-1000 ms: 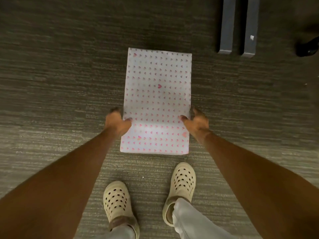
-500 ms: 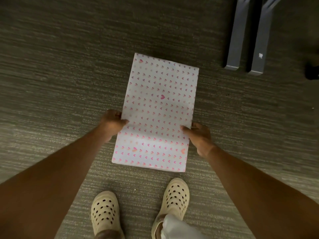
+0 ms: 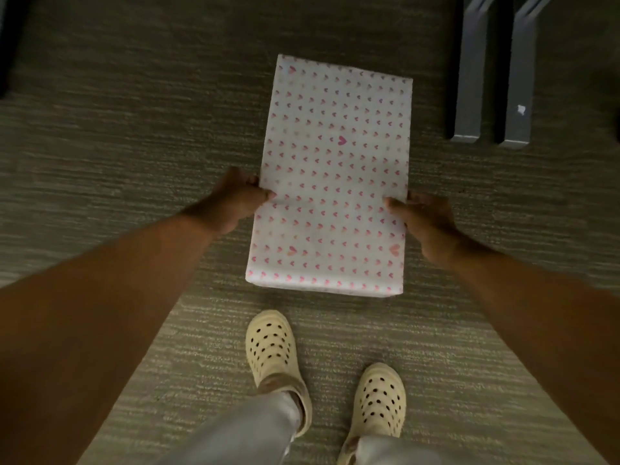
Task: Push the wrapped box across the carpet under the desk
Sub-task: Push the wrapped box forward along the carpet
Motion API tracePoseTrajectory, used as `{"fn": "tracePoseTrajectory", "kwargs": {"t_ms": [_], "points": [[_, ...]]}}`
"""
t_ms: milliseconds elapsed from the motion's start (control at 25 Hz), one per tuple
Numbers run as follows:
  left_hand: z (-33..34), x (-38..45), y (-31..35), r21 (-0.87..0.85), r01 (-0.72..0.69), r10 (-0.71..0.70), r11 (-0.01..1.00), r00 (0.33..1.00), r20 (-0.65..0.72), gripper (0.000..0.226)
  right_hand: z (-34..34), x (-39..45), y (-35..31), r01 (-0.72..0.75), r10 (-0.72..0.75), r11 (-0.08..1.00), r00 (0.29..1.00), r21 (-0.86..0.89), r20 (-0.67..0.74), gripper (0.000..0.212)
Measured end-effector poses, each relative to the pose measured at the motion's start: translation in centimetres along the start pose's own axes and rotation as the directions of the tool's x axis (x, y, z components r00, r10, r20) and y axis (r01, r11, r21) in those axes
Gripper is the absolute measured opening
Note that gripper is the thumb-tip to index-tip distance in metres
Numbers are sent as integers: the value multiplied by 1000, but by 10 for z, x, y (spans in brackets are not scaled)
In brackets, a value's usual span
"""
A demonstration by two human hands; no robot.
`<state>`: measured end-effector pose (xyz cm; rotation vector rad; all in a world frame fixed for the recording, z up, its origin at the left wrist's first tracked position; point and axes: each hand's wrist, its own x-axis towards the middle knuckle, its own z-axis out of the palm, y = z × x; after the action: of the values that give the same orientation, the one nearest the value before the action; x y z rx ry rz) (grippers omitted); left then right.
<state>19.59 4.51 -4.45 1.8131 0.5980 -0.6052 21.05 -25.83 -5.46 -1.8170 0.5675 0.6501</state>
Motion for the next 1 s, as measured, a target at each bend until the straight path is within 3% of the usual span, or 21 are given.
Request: {"fn": "tracePoseTrajectory", "kwargs": {"t_ms": [240, 600, 760, 1000], "points": [[-14, 73, 46, 22, 34, -32, 999, 995, -95, 39, 1, 52, -48, 87, -85, 995, 995, 39, -45, 36], [-20, 189, 106, -23, 12, -16, 1000, 983, -182, 18, -10, 176, -109, 209, -206, 977, 976, 38, -71, 23], [-20, 222, 125, -1, 33, -33, 999, 980, -197, 39, -8, 211, -127, 238, -235, 971, 967, 16, -96, 22], [-20, 254, 132, -6, 44, -44, 999, 976, -212, 19, -8, 245, -139, 248, -246, 969, 965, 9, -91, 25]]}}
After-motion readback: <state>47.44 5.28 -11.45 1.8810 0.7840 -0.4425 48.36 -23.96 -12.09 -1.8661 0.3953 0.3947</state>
